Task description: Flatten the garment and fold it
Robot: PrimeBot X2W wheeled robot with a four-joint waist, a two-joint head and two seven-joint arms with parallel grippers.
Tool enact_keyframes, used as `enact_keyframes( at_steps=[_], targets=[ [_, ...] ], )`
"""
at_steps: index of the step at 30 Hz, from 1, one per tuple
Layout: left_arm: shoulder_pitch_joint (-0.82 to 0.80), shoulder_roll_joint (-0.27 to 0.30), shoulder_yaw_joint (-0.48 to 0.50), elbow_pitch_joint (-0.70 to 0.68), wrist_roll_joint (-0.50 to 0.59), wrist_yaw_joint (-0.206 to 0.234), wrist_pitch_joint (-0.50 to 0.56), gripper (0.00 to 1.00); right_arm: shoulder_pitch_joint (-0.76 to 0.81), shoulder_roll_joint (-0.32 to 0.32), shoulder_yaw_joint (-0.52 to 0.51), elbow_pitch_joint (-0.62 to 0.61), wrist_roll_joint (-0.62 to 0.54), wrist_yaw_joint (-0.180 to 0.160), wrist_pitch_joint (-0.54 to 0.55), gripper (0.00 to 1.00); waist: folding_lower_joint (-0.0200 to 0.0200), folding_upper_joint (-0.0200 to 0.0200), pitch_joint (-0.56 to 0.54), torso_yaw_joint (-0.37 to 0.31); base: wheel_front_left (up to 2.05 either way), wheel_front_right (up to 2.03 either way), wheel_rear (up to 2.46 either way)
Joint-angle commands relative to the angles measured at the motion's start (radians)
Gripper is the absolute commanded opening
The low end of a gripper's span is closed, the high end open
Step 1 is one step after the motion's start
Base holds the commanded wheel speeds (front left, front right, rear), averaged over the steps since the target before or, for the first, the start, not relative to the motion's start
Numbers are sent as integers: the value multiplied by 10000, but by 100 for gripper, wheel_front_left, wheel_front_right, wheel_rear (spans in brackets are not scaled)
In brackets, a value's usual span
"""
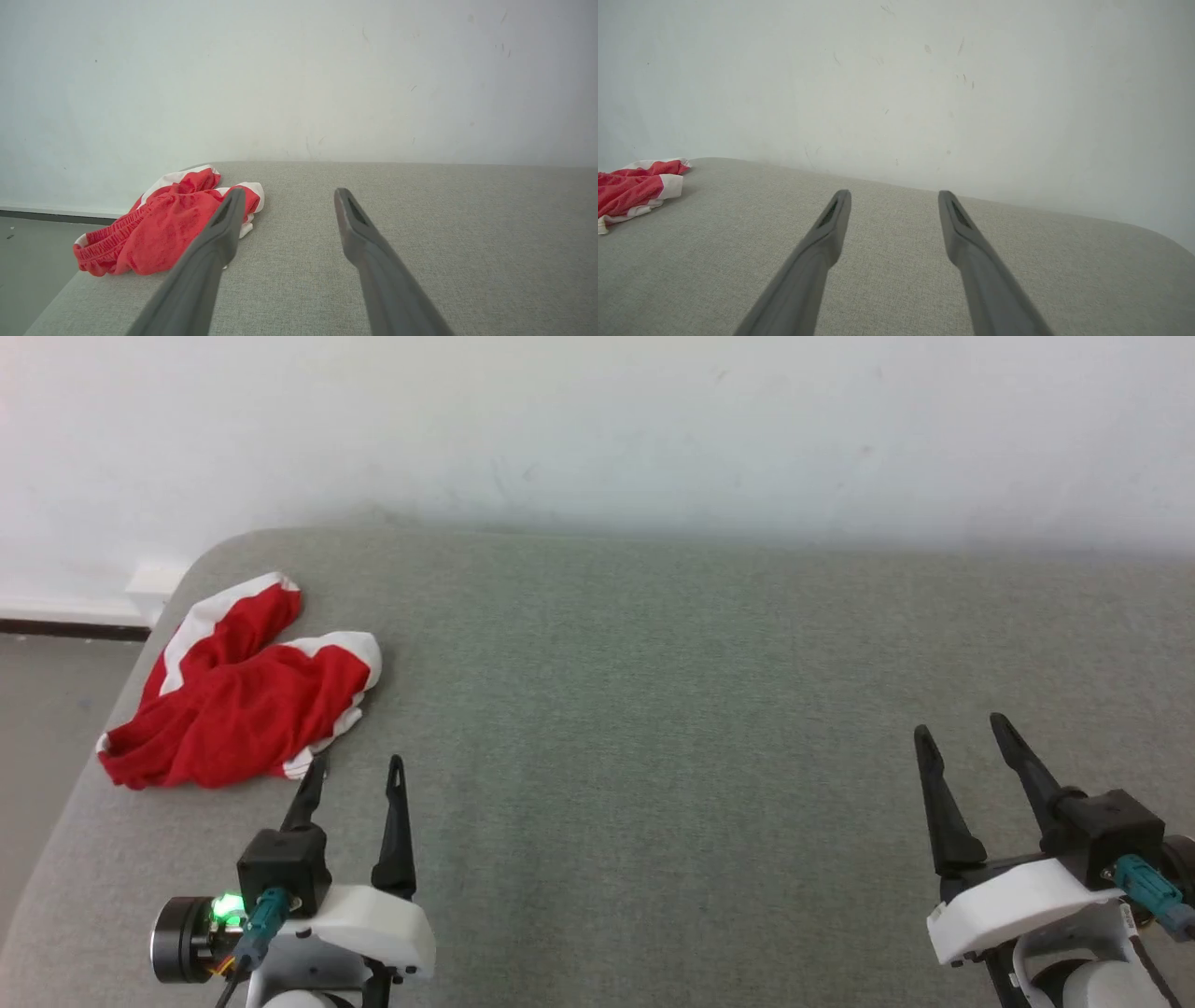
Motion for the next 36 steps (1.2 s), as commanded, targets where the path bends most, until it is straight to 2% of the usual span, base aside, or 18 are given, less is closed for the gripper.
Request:
enact_keyframes(
  at_steps=[1, 25, 31, 36],
  targets=[
    [-163, -17, -10, -41, -72, 100, -105, 100, 80, 13, 8, -93, 109, -6, -109, 100, -1, 0, 16, 230, 0, 0, 0],
    [-267, -27, -82, -22, -391, 661, -607, 100, 205, 22, -16, -349, 227, -10, -610, 100, -1, 0, 212, 2207, 0, 0, 0],
    [-739, 27, 71, 89, -364, 441, -712, 100, 183, 24, 53, -418, 162, -11, -715, 100, -1, 0, 352, 2436, 0, 0, 0],
    [-1865, 308, 518, 530, -484, 106, -816, 100, 83, 26, 99, -552, -54, -12, -819, 100, -1, 0, 698, 2536, 0, 0, 0]
  ],
)
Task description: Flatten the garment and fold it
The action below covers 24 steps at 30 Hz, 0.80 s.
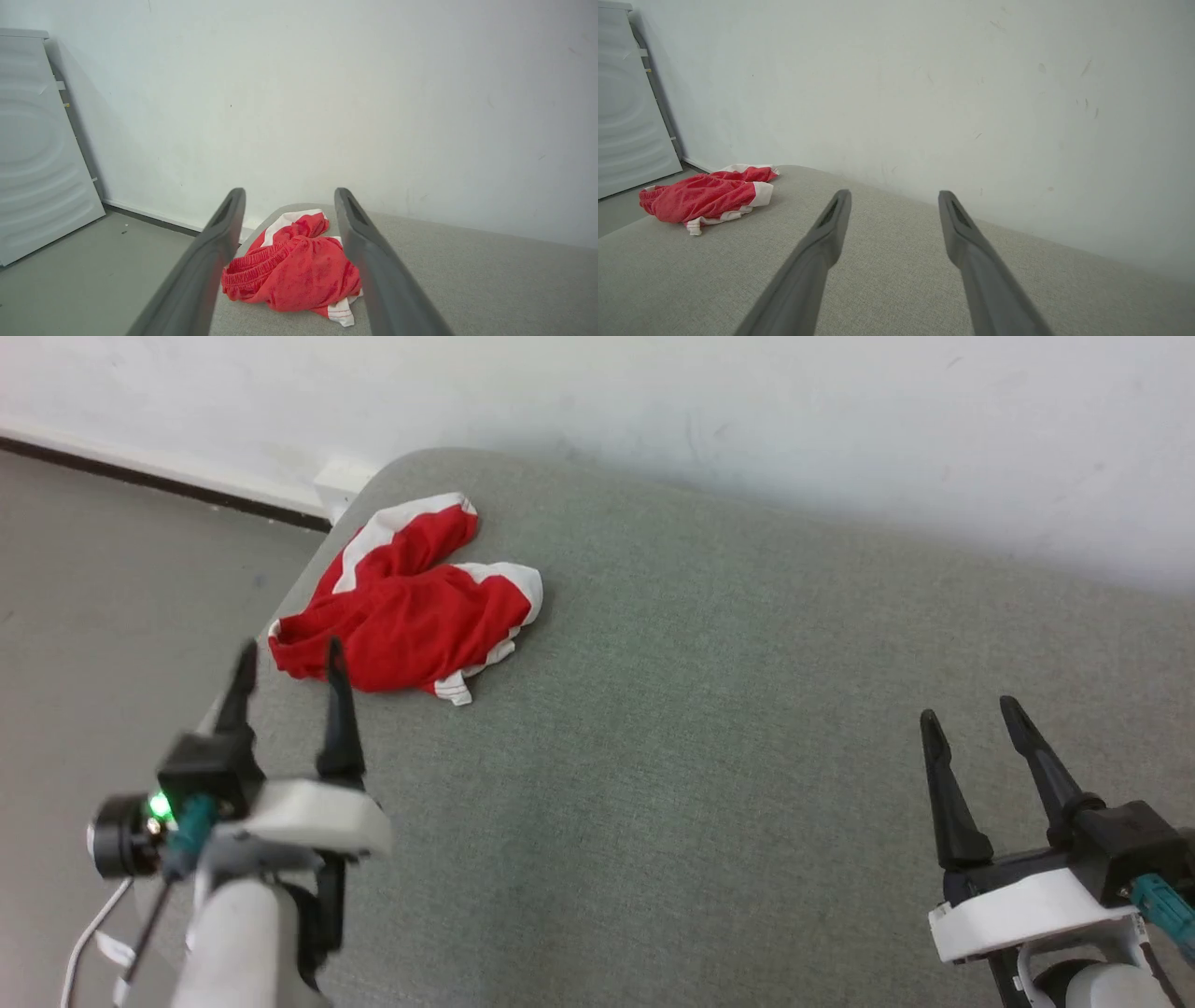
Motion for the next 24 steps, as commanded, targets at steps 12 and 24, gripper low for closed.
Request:
enact_keyframes(
  at_steps=[12, 24],
  targets=[
    [-3962, 1509, 149, 3382, -467, -1293, 385, 100, -728, -183, -226, -525, -504, -14, -333, 100, 0, 0, 1941, -226, 0, 0, 0],
    [-6730, 2766, -1921, 5820, -2086, -1681, 3547, 100, -1395, -419, -165, -862, -623, -16, -583, 100, 0, 0, 3301, -703, 0, 0, 0]
  ],
)
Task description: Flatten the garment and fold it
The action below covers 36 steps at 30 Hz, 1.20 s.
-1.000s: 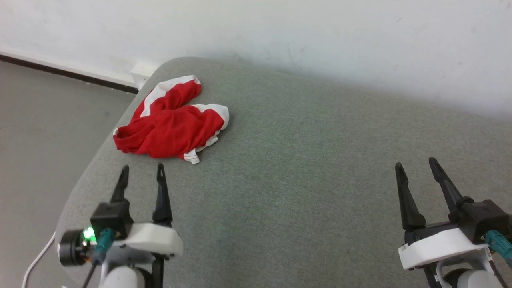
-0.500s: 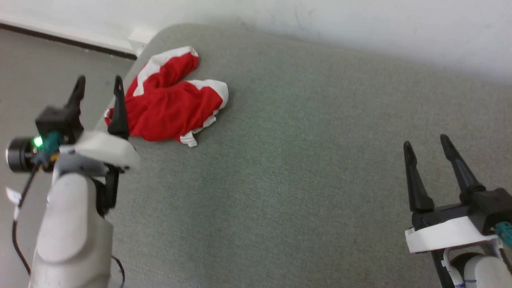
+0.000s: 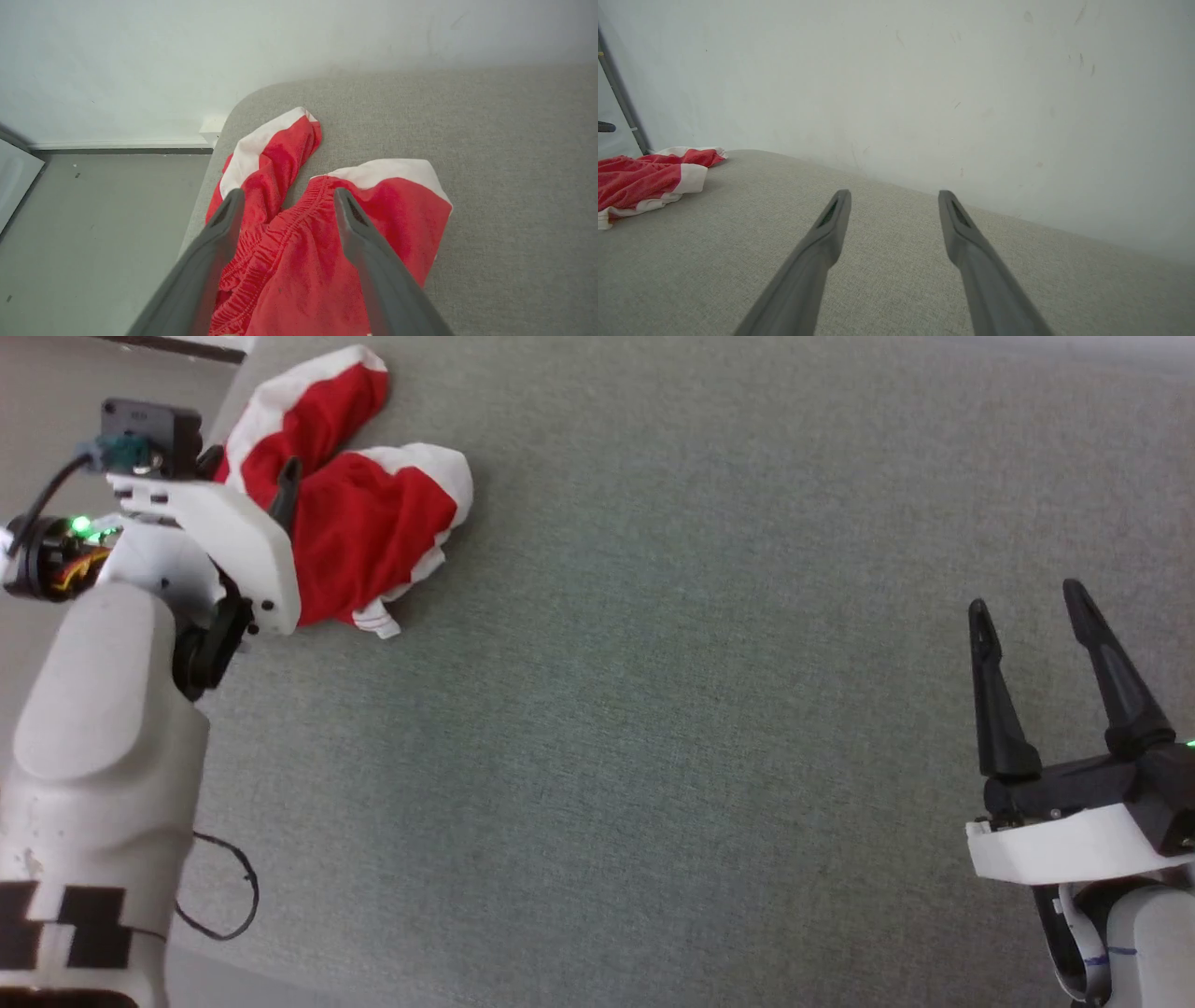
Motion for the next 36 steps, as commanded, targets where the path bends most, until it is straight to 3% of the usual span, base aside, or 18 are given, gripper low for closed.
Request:
enact_keyframes(
  at_steps=[1, 12, 20, 21, 22, 28, 32, 36],
  targets=[
    [-346, 236, -194, 184, -233, -50, 235, 100, -192, -55, -8, -108, -62, -16, -104, 100, -2, 0, 465, -274, 0, 0, 0],
    [-1251, 1499, -2813, 697, -2742, -168, 3943, 100, -745, -209, 124, -409, -104, -18, -333, 100, -2, 0, 1467, -469, 0, 0, 0],
    [-1586, 1960, -4643, 974, -3642, -253, 4778, 100, -941, -193, 230, -444, -135, -19, -500, 100, -2, 0, 1735, -274, 0, 0, 0],
    [-1635, 1901, -4763, 1083, -3816, -263, 4759, 16, -934, -186, 225, -438, -131, -19, -521, 100, -2, 0, 1712, -211, 0, 0, 0],
    [-1669, 1814, -4876, 1187, -4052, -274, 4795, 0, -925, -190, 254, -432, -118, -19, -542, 100, -2, 0, 1670, -148, 0, 0, 0],
    [-2505, 2204, -5597, 1701, -4555, -338, 4390, 0, -825, -109, 311, -419, -56, -20, -668, 100, -2, 0, 1175, 156, 0, 0, 0],
    [-3383, 2633, -6038, 1750, -4432, -377, 3502, 0, -674, 35, 189, -436, -23, -21, -745, 100, -2, 0, 732, 333, 0, 0, 0],
    [-4003, 2608, -6277, 1328, -4164, -377, 2386, 0, -363, 178, 14, -375, 17, -21, -745, 100, -2, 0, 136, 404, 0, 0, 0]
  ],
)
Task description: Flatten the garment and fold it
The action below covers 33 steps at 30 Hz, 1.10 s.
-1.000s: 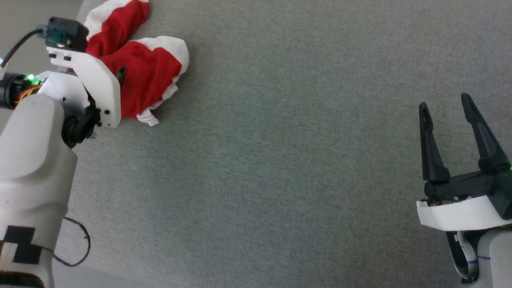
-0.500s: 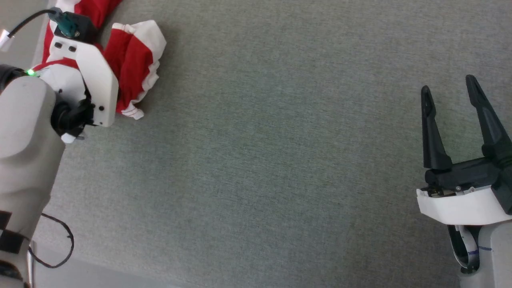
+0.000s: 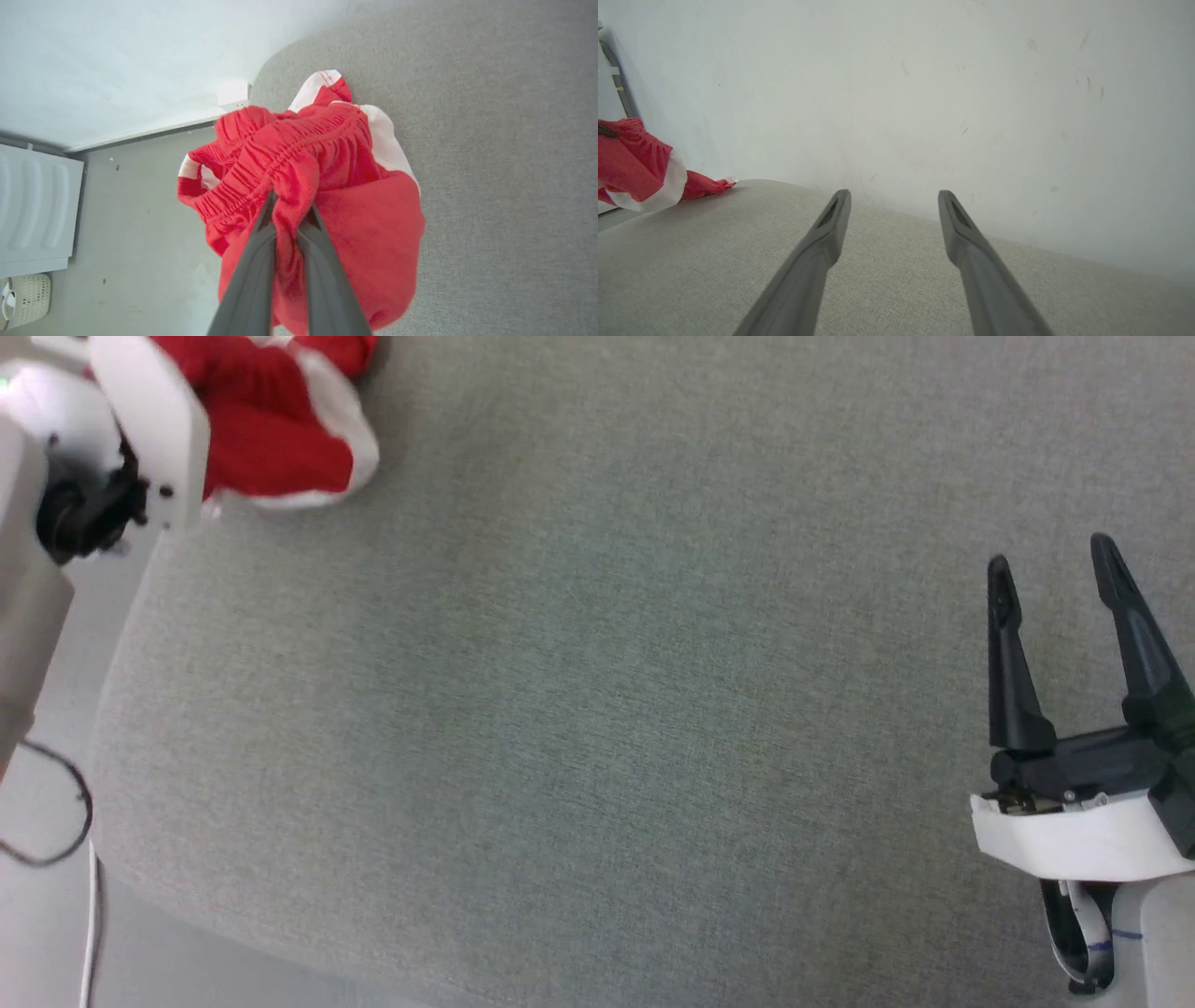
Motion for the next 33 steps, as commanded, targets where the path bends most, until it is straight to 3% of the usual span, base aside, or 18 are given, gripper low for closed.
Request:
enact_keyframes(
  at_steps=[1, 7, 14, 20, 28, 33],
  targets=[
    [-252, -74, -205, -191, 145, -67, -270, 0, 177, 61, -69, 11, 63, -21, -49, 100, 0, 0, -654, 146, 0, 0, 0],
    [-1019, -388, -1084, -1208, 309, -67, -1061, 0, 511, 229, -173, 81, 160, -21, -49, 100, 0, 0, -1573, -318, 0, 0, 0],
    [-1650, -702, -2011, -2402, 179, -67, -1386, 0, 743, 266, -223, 135, 546, -21, -49, 100, 0, 0, -2220, -1354, 0, 0, 0],
    [-1817, -1406, -2729, -3376, -271, -67, -1654, 0, 974, 269, -374, 219, 857, -21, -49, 100, 0, 0, -2436, -2476, 0, 0, 0],
    [-881, -2528, -4056, -3650, -896, -67, -1975, 0, 1104, 270, -386, 365, 1088, -21, -49, 100, 0, 0, -2395, -3561, 0, 0, 0],
    [440, -2900, -4737, -3122, -1080, -67, -1921, 0, 989, 270, -283, 417, 1130, -21, -49, 100, 0, 0, -2193, -3984, 0, 0, 0]
  ],
)
